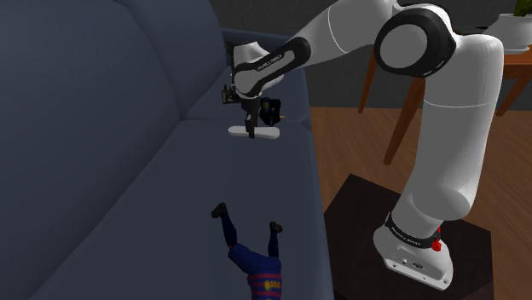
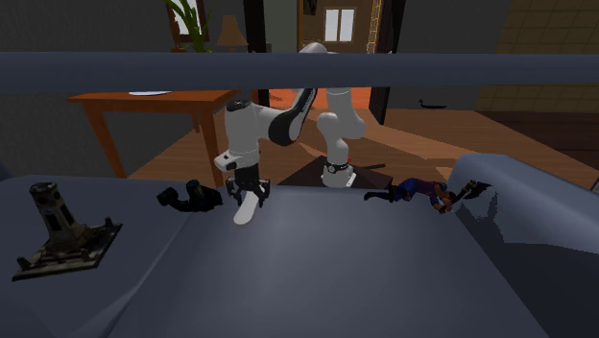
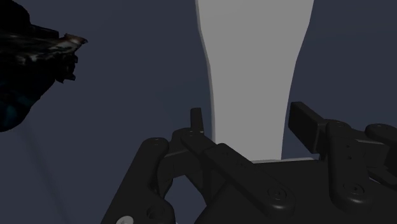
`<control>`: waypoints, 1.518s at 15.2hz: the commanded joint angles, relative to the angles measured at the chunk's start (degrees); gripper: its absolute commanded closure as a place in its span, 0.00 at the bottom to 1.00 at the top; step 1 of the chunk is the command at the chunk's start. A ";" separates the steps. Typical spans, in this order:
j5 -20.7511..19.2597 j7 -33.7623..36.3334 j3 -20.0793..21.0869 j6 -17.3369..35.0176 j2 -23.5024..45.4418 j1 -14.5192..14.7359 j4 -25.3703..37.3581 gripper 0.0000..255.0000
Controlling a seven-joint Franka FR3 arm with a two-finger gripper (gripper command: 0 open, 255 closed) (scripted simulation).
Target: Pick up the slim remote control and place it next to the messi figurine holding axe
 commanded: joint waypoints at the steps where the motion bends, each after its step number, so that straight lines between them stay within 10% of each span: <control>1: 0.01 -0.08 -0.02 -1.45 -0.52 -0.04 0.93 1.00; 23: 0.02 -0.26 -0.03 -17.31 -4.00 -0.01 13.31 1.00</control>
